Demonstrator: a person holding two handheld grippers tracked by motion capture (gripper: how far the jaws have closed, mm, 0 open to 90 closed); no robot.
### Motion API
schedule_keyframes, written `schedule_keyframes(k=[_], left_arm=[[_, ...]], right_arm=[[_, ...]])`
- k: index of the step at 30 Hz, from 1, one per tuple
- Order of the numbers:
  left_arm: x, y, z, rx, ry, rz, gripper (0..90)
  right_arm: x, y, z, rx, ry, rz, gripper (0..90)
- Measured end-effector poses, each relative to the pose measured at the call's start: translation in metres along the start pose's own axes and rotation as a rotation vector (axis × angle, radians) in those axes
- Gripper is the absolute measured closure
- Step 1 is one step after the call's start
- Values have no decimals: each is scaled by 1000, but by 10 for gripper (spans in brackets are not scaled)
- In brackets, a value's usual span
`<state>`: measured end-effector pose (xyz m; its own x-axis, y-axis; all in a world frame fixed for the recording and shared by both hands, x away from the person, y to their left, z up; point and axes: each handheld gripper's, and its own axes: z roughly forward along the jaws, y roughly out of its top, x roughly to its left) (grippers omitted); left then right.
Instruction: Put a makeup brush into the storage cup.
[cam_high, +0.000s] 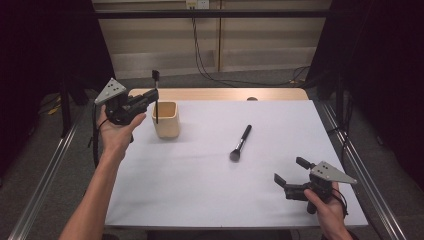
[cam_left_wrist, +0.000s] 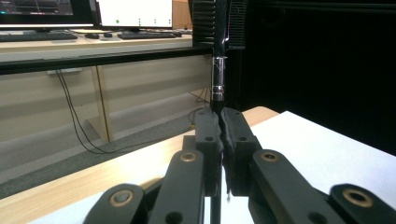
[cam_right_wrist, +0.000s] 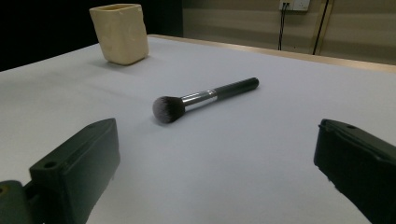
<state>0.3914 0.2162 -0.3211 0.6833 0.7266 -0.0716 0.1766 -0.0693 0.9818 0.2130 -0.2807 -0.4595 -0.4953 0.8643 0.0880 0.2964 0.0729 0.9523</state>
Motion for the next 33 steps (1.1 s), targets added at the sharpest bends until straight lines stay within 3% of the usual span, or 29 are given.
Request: schedule_keyframes(k=[8,18,33], left_arm=[[7,4,9,-10,19,-20,862],[9,10,23,-12,25,28,861],[14,6,36,-26,39,27,861]], right_arm=[[0,0,0,3,0,2,0],[0,0,0,4,-3,3,0],[0,0,-1,1,-1,2,0]])
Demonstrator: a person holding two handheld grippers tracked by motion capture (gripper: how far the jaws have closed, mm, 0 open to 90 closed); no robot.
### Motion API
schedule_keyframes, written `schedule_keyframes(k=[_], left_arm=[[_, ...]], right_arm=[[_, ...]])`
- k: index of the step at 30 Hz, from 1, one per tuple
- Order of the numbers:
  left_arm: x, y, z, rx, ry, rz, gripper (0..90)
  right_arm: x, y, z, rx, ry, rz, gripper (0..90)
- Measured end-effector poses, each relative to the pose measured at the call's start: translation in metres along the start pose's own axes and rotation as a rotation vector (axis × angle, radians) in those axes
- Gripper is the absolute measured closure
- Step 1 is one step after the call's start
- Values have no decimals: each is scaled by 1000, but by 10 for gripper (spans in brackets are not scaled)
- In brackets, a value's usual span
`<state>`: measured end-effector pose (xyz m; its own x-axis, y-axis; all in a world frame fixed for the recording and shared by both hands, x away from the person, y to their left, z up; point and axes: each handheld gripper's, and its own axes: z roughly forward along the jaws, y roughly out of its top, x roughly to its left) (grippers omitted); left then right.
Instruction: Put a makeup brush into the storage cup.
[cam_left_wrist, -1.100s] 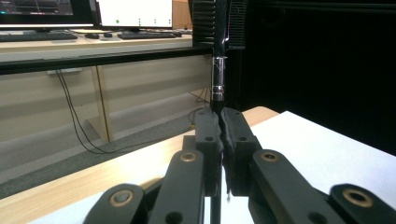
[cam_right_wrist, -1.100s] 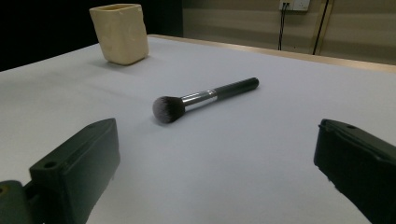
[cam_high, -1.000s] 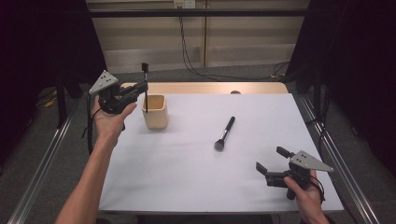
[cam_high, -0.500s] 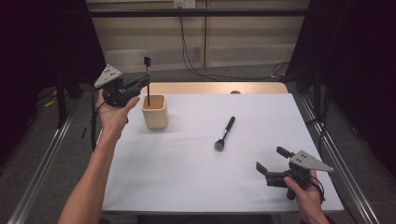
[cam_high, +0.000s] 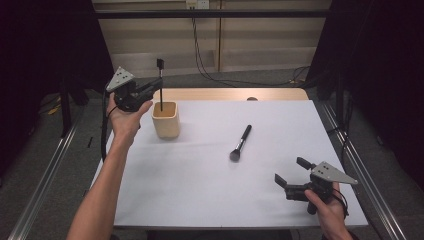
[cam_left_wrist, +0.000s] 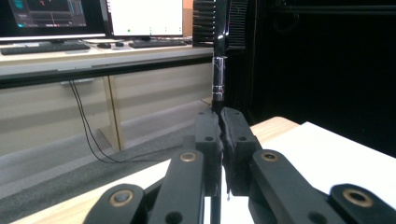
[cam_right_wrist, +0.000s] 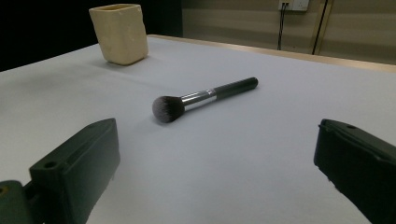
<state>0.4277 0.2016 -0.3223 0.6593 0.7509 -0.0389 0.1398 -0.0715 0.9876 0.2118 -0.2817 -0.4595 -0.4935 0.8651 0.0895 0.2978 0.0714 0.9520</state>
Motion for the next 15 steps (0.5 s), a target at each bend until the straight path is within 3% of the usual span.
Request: schedule_keyframes(k=[15], left_arm=[[11,-9,11,26,27,-16,862]], right_arm=[[0,0,0,3,0,2,0]])
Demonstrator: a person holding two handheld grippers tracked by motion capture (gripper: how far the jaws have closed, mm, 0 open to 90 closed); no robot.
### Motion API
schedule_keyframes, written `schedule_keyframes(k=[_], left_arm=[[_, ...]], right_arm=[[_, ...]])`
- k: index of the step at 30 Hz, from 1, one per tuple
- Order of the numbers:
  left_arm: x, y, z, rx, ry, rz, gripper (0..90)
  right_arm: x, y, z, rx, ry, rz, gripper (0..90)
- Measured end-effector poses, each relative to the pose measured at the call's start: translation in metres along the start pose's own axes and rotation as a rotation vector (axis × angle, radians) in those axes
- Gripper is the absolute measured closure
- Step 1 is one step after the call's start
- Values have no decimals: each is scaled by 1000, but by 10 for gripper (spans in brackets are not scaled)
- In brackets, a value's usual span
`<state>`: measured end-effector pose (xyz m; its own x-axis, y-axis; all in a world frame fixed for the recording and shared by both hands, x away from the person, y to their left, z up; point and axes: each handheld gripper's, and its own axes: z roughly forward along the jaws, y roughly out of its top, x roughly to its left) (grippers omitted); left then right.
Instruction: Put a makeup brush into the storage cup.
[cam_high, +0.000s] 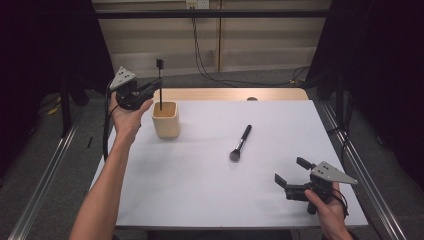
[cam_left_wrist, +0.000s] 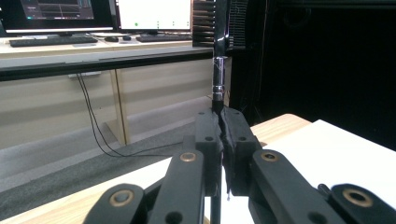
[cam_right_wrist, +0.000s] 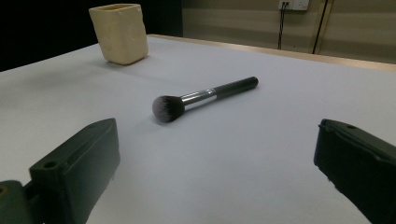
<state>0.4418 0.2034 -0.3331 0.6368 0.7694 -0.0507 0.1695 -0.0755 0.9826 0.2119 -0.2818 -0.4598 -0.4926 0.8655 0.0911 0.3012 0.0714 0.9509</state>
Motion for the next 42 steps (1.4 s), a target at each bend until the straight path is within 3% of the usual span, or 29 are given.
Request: schedule_keyframes(k=[21,42], left_arm=[[8,-15,9,33,14,-6,861],[5,-35,13,60,12,-9,861]], right_arm=[[0,0,0,3,2,1,0],[0,0,0,3,4,0,0]])
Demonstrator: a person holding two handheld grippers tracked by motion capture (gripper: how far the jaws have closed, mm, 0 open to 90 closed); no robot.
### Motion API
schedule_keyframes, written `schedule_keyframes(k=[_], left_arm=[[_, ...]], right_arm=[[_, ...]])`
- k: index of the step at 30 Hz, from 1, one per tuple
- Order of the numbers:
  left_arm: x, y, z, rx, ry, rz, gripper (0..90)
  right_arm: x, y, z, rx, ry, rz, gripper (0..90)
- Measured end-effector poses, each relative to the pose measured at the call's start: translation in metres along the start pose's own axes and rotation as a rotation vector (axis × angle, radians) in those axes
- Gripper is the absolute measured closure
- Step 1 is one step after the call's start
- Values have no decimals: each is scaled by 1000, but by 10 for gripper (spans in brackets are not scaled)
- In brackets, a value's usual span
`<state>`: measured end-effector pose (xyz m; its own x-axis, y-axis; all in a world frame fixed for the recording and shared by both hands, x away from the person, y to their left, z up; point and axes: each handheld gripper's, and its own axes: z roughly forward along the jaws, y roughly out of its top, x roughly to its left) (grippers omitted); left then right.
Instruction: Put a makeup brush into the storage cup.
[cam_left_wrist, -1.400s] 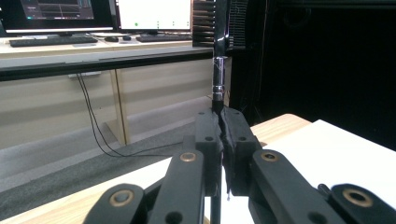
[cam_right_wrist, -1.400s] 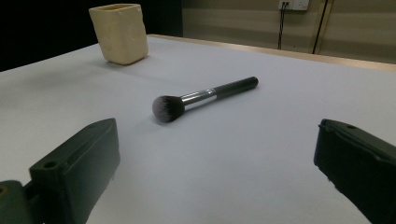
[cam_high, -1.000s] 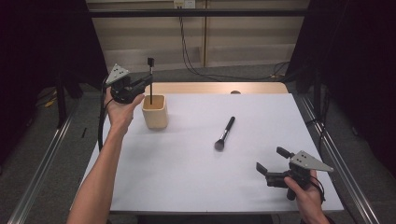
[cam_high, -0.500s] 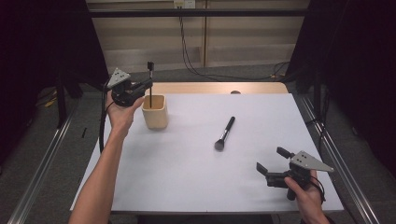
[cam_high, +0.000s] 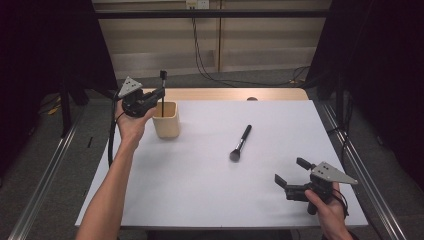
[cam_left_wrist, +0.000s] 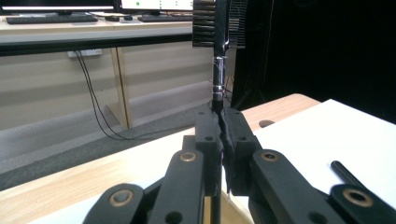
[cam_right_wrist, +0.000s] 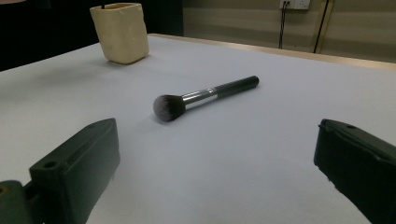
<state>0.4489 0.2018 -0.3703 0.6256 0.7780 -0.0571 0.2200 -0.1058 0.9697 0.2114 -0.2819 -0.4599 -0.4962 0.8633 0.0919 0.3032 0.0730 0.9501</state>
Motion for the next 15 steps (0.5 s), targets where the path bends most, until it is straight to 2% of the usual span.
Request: schedule_keyframes(k=[15], left_arm=[[5,-18,-1,33,0,-11,861]], right_arm=[[0,0,0,0,-1,-2,0]])
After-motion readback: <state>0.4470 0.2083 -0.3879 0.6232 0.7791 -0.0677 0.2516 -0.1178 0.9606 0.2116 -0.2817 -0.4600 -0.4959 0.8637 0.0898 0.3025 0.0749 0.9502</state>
